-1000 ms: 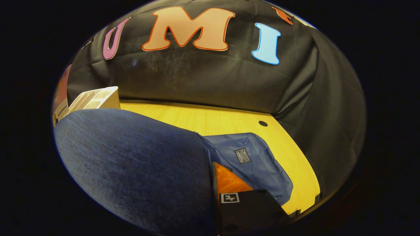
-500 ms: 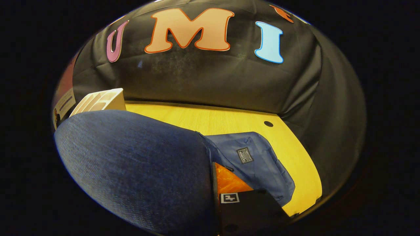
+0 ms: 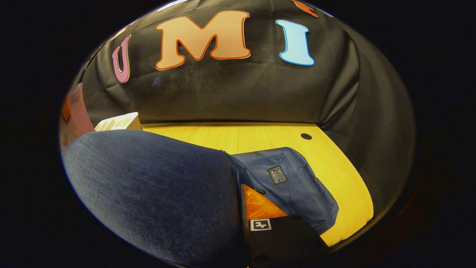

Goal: Open the schoolbag, grab two books from the bookshelf and put them into the schoolbag.

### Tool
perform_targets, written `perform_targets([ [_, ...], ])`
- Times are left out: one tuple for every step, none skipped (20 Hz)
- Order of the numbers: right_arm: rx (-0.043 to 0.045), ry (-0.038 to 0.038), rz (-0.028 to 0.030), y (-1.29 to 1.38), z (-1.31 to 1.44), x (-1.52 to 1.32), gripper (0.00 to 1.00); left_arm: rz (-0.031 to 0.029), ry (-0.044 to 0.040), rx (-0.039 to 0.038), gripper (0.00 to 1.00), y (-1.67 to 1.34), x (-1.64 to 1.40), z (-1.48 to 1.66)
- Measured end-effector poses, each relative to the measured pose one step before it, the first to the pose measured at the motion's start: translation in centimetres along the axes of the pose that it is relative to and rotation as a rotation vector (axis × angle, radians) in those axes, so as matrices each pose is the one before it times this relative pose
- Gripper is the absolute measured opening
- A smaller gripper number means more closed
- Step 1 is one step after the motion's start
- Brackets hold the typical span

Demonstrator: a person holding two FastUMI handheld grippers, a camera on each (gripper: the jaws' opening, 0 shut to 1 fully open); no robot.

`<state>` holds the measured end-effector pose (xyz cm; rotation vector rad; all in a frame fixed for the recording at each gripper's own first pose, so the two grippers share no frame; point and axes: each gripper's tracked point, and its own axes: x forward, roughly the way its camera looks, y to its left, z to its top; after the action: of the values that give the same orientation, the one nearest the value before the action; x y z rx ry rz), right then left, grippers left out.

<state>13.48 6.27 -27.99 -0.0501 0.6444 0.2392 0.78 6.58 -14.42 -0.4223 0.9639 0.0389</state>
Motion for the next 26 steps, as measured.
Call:
perform_targets([
  [0.00233, -0.00123, 0.00189, -0.062, -0.018, 0.055, 0.1, -0.02638, -0.0114, -0.01125, 0.38, -1.004, 0.878, -0.462],
  [0.00516, 0.00169, 0.00202, 0.007, 0.0, -0.033, 0.1, -0.03061, -0.00762, -0.0136, 0.37, -1.047, 0.833, -0.627],
  [0.00493, -0.0005, 0.00147, -0.008, -0.017, -0.026, 0.1, -0.02715, -0.00021, -0.01565, 0.39, -0.826, 0.998, -0.597],
  [0.00548, -0.00034, 0.00209, -0.04, 0.064, 0.066, 0.1, -0.02399, -0.00163, -0.01554, 0.38, -0.659, 0.929, -0.505],
  [0.00524, -0.00015, 0.00215, -0.061, -0.038, -0.079, 0.1, -0.02005, -0.00491, -0.0165, 0.38, -0.451, 0.91, -0.362],
  [0.00546, -0.00059, 0.00233, -0.049, 0.071, 0.009, 0.1, -0.01991, -0.01421, -0.0227, 0.38, -0.308, 0.984, -0.159],
  [0.00441, -0.00119, 0.00227, -0.069, 0.01, -0.081, 0.1, -0.02167, -0.01583, -0.02753, 0.37, -0.243, 0.994, -0.059],
  [0.00372, -0.0007, 0.00174, -0.043, 0.079, -0.025, 0.1, -0.02442, -0.01762, -0.02574, 0.38, -0.322, 1.1, -0.022],
  [0.0036, -0.00083, 0.00166, 0.026, -0.066, -0.034, 0.1, -0.02149, -0.01808, -0.02417, 0.37, -0.124, 0.973, -0.053],
  [0.00043, -0.00038, 0.00188, -0.01, 0.072, 0.09, 0.1, -0.01955, -0.01365, -0.02245, 0.38, 0.237, 1.102, -0.207],
  [0.00047, 0.00019, 0.00103, -0.019, -0.088, 0.004, 0.1, -0.0235, -0.00837, -0.01501, 0.38, -0.05, 1.009, -0.214],
  [-0.00063, -0.0007, 0.00024, 0.028, 0.007, 0.019, 0.1, -0.02278, -0.01557, -0.01886, 0.38, 0.118, 1.19, -0.046],
  [-0.00012, -0.00259, -0.00047, 0.023, 0.004, -0.001, 0.1, -0.02594, -0.01248, -0.01576, 0.38, -0.009, 1.028, -0.046],
  [0.00013, -0.0011, -0.00055, -0.028, 0.031, 0.027, 0.1, -0.02148, -0.01774, -0.01708, 0.38, -0.084, 1.096, -0.124],
  [0.0007, -0.00175, -0.00051, 0.048, -0.077, -0.04, 0.1, -0.0242, -0.01939, -0.01242, 0.38, 0.148, 1.073, -0.024],
  [0.00101, -0.00111, 0.00244, 0.02, 0.082, 0.016, 0.1, -0.01681, -0.01172, -0.01572, 0.37, 0.108, 0.895, -0.233],
  [0.00047, -0.00035, 0.00283, -0.02, -0.101, -0.091, 0.1, -0.01439, 0.00501, -0.00762, 0.38, 0.136, 0.822, -0.397],
  [0.00601, -0.001, 0.00299, -0.06, 0.115, -0.152, 0.1, -0.02215, 0.011, -0.01247, 0.38, 0.134, 0.693, -0.483],
  [0.00907, -0.00346, 0.00081, -0.02, 0.039, 0.031, 0.1, -0.02268, 0.01063, -0.01192, 0.38, -0.025, 0.427, -0.277],
  [0.00966, -0.00171, 0.00168, -0.006, 0.16, -0.057, 0.1, -0.01641, 0.00323, -0.00586, 0.38, 0.085, 0.558, -0.191],
  [0.00706, -0.00106, 0.00152, 0.036, -0.082, -0.109, 0.1, -0.01361, -0.00242, 0.00157, 0.37, 0.154, 0.508, 0.039],
  [0.00283, 0.0001, 0.0017, 0.012, -0.016, -0.003, 0.1, -0.01073, -0.00451, 0.0047, 0.38, 0.03, 0.665, 0.113],
  [-0.00164, -0.0004, -0.00008, 0.075, -0.047, 0.031, 0.1, -0.01052, -0.00319, 0.00243, 0.37, -0.006, 0.671, 0.047],
  [-0.00462, 0.00045, 0.00011, 0.059, 0.042, 0.01, 0.1, -0.01157, 0.00393, -0.00359, 0.37, -0.061, 0.767, -0.104],
  [-0.00719, -0.00701, -0.00088, 0.128, 0.024, -0.009, 0.1, 0.0016, 0.00487, -0.00898, 0.37, 0.307, 0.657, -0.206],
  [-0.00917, -0.00232, -0.00071, 0.15, 0.021, -0.069, 0.11, -0.00033, 0.00651, -0.01474, 0.37, 0.284, 1.073, -0.199],
])
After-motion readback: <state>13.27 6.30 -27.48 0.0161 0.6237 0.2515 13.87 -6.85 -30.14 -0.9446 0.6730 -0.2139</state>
